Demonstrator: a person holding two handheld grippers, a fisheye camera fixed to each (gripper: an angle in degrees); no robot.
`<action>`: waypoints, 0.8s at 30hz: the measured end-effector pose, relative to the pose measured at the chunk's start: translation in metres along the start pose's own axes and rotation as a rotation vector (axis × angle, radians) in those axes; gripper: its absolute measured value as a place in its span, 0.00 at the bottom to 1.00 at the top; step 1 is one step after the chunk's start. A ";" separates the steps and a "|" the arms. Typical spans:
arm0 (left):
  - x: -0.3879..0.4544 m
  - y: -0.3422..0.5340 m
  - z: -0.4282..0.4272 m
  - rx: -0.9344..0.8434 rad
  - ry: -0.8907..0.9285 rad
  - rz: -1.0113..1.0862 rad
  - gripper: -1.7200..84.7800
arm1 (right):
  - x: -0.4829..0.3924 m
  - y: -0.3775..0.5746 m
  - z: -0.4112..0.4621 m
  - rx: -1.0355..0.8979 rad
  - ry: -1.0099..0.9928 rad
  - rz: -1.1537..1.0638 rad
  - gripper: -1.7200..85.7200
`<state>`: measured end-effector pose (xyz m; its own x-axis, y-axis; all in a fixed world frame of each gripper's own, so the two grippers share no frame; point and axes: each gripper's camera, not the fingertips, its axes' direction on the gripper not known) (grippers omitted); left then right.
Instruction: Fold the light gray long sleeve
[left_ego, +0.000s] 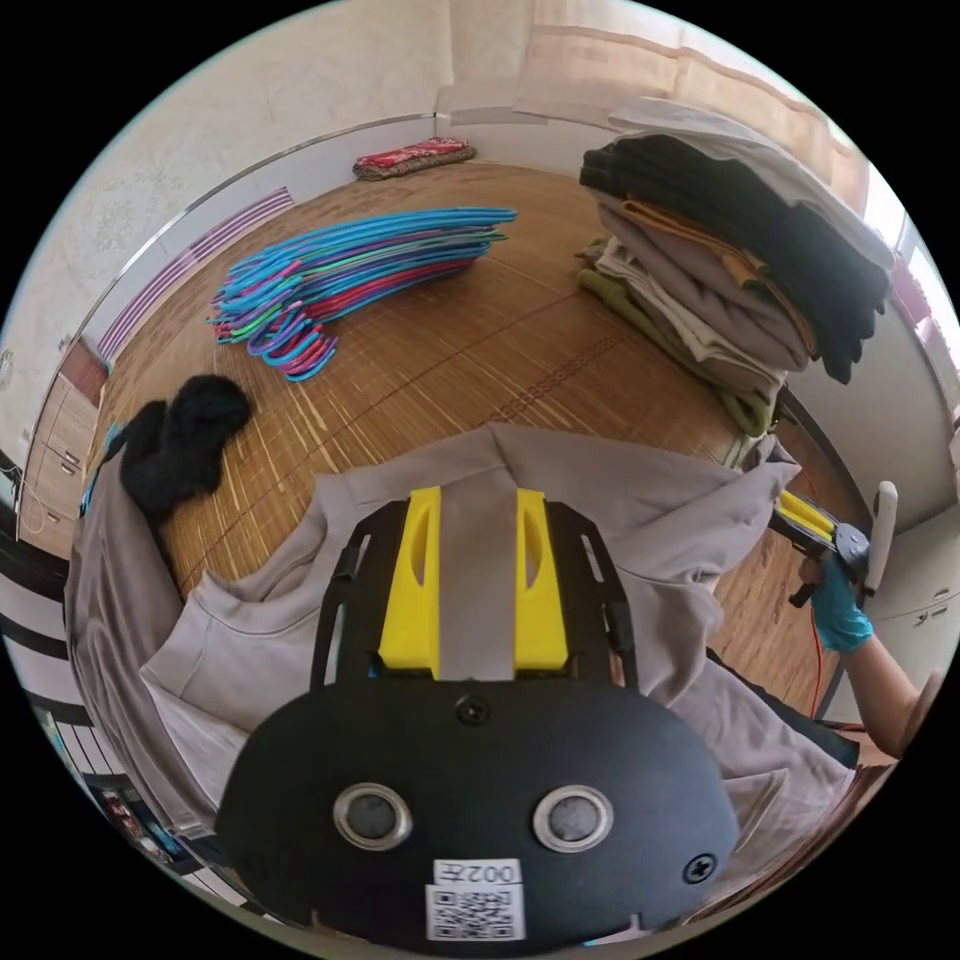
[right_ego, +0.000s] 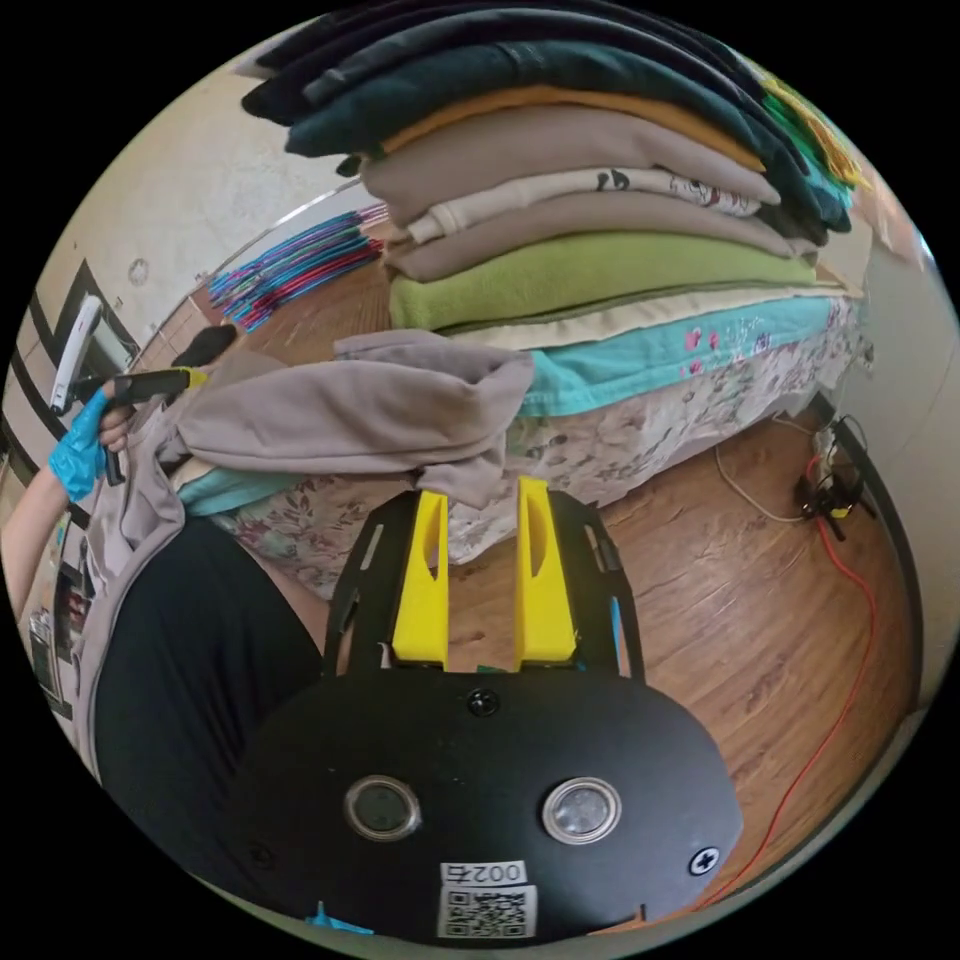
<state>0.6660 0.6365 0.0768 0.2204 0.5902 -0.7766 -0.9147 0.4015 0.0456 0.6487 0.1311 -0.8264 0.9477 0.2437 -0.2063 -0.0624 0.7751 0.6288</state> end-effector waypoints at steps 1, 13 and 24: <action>0.002 0.000 0.002 -0.012 0.000 -0.004 0.11 | 0.002 -0.001 0.002 0.005 -0.015 0.013 0.15; 0.003 0.003 -0.006 -0.033 -0.034 -0.061 0.09 | 0.002 -0.001 -0.065 0.220 -0.207 0.113 0.04; 0.017 0.020 -0.052 0.004 -0.070 -0.042 0.09 | -0.148 0.031 -0.189 0.379 0.029 -0.278 0.03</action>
<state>0.6335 0.6184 0.0314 0.2818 0.6198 -0.7324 -0.9026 0.4301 0.0167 0.4475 0.2290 -0.9182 0.9028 0.0772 -0.4230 0.3163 0.5473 0.7749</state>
